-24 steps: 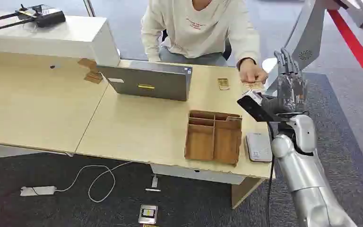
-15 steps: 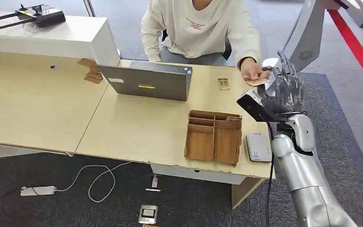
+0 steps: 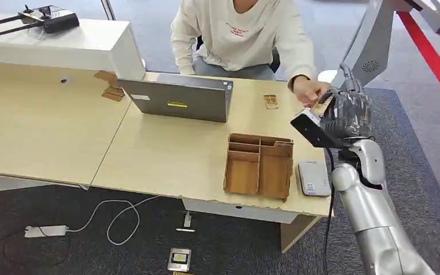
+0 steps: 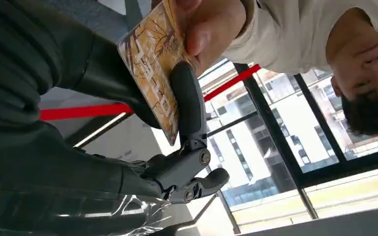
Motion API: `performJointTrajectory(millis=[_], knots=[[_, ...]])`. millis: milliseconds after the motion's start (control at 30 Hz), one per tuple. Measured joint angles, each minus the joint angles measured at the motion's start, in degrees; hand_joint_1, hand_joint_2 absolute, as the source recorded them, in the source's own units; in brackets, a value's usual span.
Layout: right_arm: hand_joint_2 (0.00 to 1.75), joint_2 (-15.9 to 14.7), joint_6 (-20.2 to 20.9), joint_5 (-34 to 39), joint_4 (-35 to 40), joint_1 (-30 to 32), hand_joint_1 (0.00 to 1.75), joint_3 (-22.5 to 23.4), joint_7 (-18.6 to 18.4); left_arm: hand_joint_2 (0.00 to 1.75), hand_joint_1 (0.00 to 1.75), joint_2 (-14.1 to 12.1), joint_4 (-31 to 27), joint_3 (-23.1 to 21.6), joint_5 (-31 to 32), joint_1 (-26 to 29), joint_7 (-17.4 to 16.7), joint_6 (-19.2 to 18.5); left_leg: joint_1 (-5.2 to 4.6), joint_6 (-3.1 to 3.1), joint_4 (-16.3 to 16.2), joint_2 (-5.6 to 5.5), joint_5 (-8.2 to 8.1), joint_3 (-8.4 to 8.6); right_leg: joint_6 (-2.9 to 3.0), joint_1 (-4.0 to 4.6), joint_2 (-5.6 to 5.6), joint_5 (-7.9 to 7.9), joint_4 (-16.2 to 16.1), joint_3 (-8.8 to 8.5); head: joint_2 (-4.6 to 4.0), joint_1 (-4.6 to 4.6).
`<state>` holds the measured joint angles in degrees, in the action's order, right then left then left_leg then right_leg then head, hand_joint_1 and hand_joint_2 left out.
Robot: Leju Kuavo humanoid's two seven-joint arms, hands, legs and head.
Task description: Pass the card to the sensor for recognition and then transmit it.
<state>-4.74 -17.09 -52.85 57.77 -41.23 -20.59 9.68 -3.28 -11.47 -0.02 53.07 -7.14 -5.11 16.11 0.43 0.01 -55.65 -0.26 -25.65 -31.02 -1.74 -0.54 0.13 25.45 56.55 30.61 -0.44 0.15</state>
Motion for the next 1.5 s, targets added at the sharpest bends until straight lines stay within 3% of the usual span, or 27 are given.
performJointTrajectory(millis=[333, 533, 933, 1500], knots=[[1.75, -0.7, 0.3, 1.8, 0.3, 0.5, 1.75, 0.3, -1.2, 0.00, 0.00, 0.0, 0.0, 0.0, -0.4, 0.0, -0.2, 0.0, 0.00, 0.00, 0.0, 0.00, 0.00, 0.01, 0.00, 0.00, 0.00, 0.00, 0.0, 0.00, 0.00, 0.00], [1.75, -3.2, -0.3, 3.8, -0.2, 1.7, 1.75, 2.2, -2.4, 0.00, 0.00, 0.0, 0.0, 0.0, -1.2, 0.0, -0.5, 0.2, -0.01, 0.01, 0.0, 0.00, -0.01, 0.01, 0.00, -0.01, 0.01, 0.00, 0.0, 0.02, 0.00, -0.02], [1.75, -8.7, -2.2, 4.5, -4.8, 10.2, 1.75, 6.7, -2.2, 0.00, 0.00, 0.0, 0.0, 0.0, -1.7, 0.1, -1.6, 0.2, 0.00, 0.01, 0.0, -0.03, -0.04, -0.02, -0.01, 0.00, 0.00, 0.01, 0.0, 0.02, 0.00, 0.00], [1.75, -9.0, -2.4, 4.5, -8.7, 13.6, 1.75, 7.3, -1.4, 0.00, 0.00, 0.0, 0.0, 0.0, -1.6, 0.1, -1.9, 0.4, 0.00, 0.01, 0.0, -0.01, -0.03, -0.03, -0.01, 0.00, 0.01, 0.01, 0.0, 0.02, 0.00, 0.00]])
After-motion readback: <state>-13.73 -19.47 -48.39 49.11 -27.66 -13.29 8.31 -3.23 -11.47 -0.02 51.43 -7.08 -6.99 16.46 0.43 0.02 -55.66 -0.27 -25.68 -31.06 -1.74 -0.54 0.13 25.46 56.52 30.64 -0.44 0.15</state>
